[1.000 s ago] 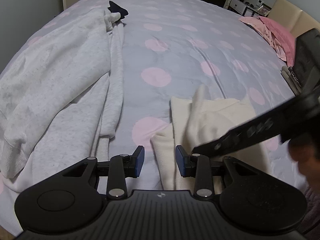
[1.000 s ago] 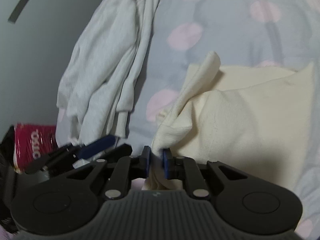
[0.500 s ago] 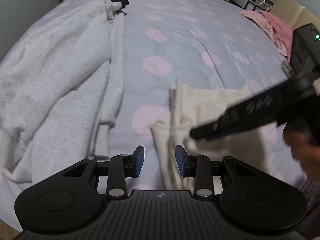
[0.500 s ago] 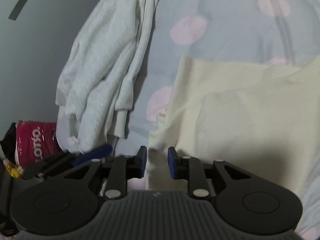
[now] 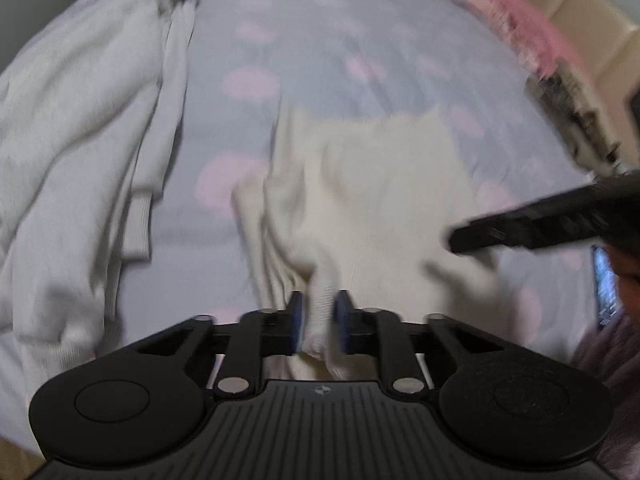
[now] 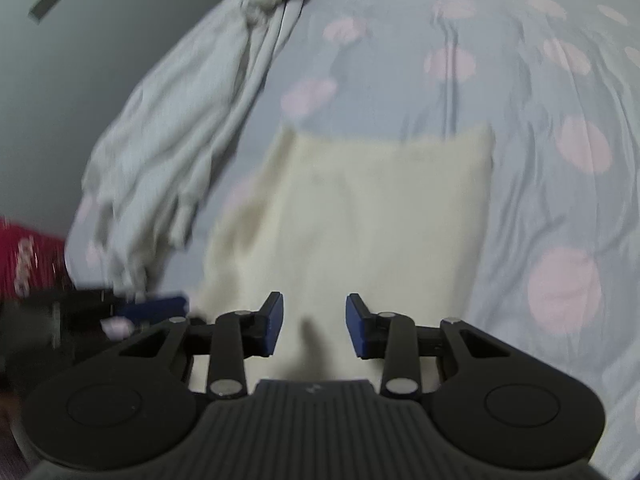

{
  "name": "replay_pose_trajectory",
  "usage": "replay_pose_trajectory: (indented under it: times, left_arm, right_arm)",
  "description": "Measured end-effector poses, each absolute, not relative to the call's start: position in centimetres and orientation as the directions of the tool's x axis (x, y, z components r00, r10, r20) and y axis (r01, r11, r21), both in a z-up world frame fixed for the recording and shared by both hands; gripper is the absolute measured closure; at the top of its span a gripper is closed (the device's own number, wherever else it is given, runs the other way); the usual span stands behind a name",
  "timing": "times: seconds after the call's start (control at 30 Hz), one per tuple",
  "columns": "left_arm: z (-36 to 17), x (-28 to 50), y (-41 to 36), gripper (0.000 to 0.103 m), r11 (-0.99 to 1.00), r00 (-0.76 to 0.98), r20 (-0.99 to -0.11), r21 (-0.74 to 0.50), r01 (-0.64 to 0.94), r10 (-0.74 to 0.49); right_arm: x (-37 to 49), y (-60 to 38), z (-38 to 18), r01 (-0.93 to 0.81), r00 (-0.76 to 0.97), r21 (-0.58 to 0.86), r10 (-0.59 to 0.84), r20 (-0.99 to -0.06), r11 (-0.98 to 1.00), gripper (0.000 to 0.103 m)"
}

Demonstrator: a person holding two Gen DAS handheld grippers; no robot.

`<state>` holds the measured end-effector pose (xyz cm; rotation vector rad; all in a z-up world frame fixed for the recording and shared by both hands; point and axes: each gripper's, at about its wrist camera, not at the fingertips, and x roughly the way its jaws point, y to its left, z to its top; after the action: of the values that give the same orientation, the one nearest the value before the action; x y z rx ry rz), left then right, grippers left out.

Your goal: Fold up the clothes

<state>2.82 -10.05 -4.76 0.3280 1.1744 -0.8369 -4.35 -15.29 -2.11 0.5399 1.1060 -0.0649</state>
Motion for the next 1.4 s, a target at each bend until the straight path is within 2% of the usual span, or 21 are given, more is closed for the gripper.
replay_pose_trajectory:
  times: [0.1,0.3,0.57,0.8,1.0,1.07,1.13,1.23,1.4]
  left_arm:
    - [-6.4,2.6,-9.5,0.096,0.682,0.126,-0.924,-0.17,0.711,-0.361]
    - [-7.8,1.8,-9.4,0.096,0.674,0.132,-0.936,-0.132,0.727,-0.326]
    - [-4.5,-0.1,-8.0,0.094,0.649,0.215,-0.889,-0.113,0.752,-0.403]
    - [-2.9,-2.8,-8.4,0.094,0.584,0.232,-0.851,-0.105,0.805,-0.472]
    - [-7.0,-3.6,-11.6,0.094,0.528,0.266,-0.919,0.077,0.846,-0.293]
    - [-7.9,-3.6,-12.1,0.094,0.506,0.273,-0.924,0.106,0.856,-0.267]
    - [-8.5,-3.7,-12.5,0.095,0.487,0.28,-0.927,0.13,0.864,-0.249]
    - [-8.5,-4.2,-13.0,0.095,0.484,0.285,-0.93,0.143,0.863,-0.233]
    - [-7.1,-4.1,-12.5,0.093,0.499,0.266,-0.923,0.098,0.861,-0.279]
  right_arm:
    - [-6.2,-13.9,-3.6,0.276,0.425,0.355,0.217,-0.879,0.893,0.07]
    - [-7.9,-10.5,-5.3,0.11,0.466,0.189,0.118,-0.877,0.976,0.072]
    - [-10.2,-11.1,-3.4,0.119,0.546,0.217,0.119,-0.829,0.969,0.071]
    - [-14.5,-6.7,-3.6,0.055,0.589,0.002,-0.031,-0.807,0.999,0.071]
    - [-15.0,-5.1,-6.8,0.038,0.569,-0.098,-0.102,-0.816,0.994,0.071]
    - [-15.0,-5.4,-7.4,0.052,0.572,-0.08,-0.096,-0.815,0.995,0.067]
    - [-15.1,-5.4,-7.6,0.033,0.576,-0.059,-0.067,-0.815,0.998,0.052]
    - [-15.4,-5.4,-8.0,0.005,0.595,-0.019,-0.018,-0.803,1.0,0.035]
    - [-16.3,-5.9,-7.0,-0.001,0.637,0.025,0.02,-0.771,1.0,0.034]
